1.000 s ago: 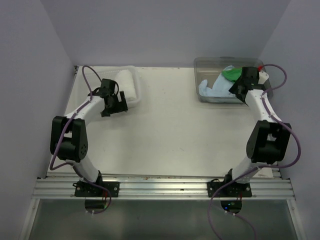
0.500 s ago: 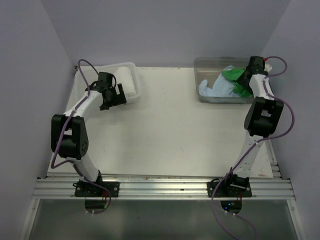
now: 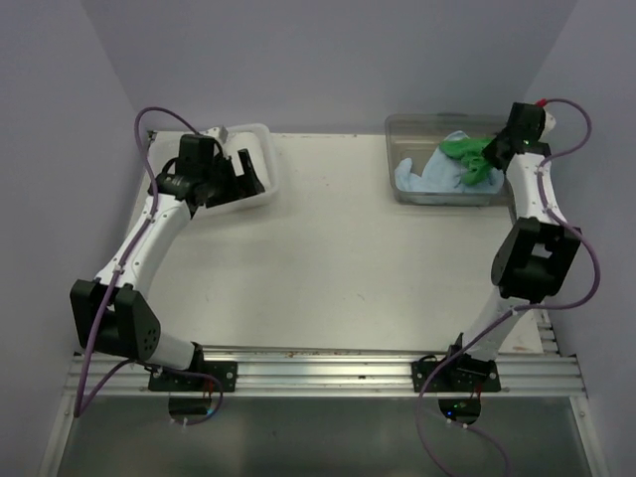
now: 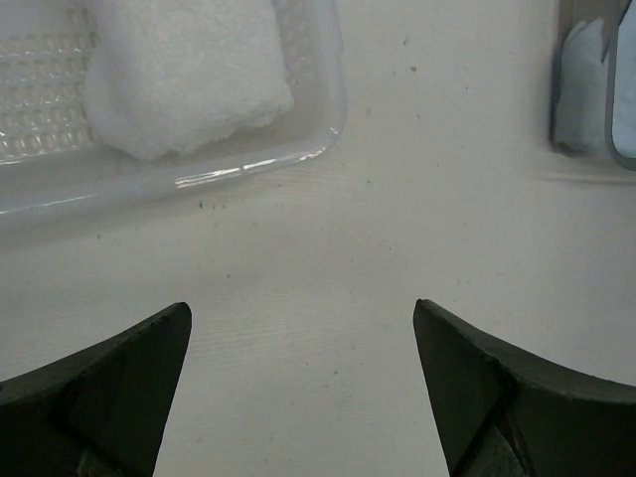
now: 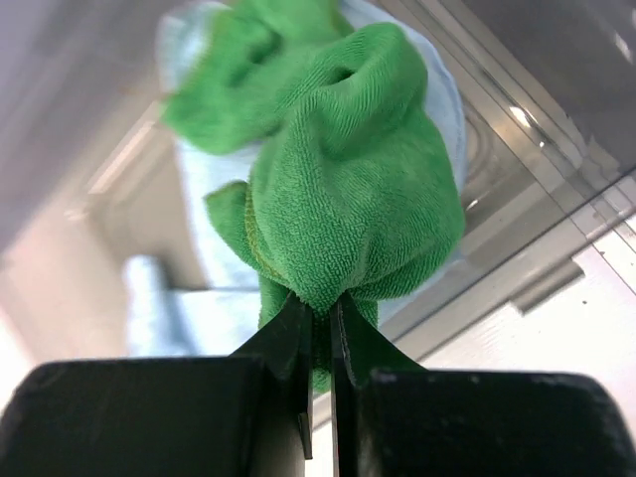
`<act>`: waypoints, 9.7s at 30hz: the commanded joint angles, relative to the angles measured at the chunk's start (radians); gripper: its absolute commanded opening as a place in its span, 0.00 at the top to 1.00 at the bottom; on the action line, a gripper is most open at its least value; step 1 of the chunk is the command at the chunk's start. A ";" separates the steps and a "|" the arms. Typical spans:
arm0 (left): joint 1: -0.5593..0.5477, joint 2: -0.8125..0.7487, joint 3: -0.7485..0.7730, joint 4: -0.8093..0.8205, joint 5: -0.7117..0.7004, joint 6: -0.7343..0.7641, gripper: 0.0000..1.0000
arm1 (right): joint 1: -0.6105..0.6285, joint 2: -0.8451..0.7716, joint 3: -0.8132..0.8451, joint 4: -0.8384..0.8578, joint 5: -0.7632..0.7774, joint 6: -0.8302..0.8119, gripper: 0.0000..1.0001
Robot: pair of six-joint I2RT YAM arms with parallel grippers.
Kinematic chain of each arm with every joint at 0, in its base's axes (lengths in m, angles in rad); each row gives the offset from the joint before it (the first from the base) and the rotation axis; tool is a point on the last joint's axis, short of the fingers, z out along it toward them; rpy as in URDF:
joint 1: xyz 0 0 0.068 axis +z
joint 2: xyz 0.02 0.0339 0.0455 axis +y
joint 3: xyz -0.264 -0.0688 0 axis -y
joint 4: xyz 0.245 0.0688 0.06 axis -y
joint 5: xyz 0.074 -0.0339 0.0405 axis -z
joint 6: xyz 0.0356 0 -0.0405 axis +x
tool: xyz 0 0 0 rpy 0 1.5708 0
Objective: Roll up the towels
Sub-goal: Grab a towel with the right arm, then move the towel to the center of the board, then flatten the towel
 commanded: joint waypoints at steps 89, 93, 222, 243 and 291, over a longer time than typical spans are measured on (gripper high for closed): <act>-0.231 -0.182 0.057 -0.178 -0.017 0.018 1.00 | 0.446 -0.360 -0.779 0.651 -0.295 0.371 0.61; -0.200 -0.188 0.059 -0.174 -0.008 0.028 1.00 | 0.449 -0.360 -0.722 0.607 -0.282 0.334 0.92; -0.079 0.036 -0.420 0.174 -0.207 -0.224 0.34 | 0.555 -0.716 -0.961 0.053 0.084 0.061 1.00; -0.014 0.046 -0.041 0.026 -0.166 -0.100 1.00 | 0.415 -0.657 -0.698 0.034 0.044 0.029 1.00; 0.029 -0.037 -0.068 -0.042 -0.052 -0.026 0.33 | 0.246 -0.771 -0.699 0.014 -0.050 0.043 1.00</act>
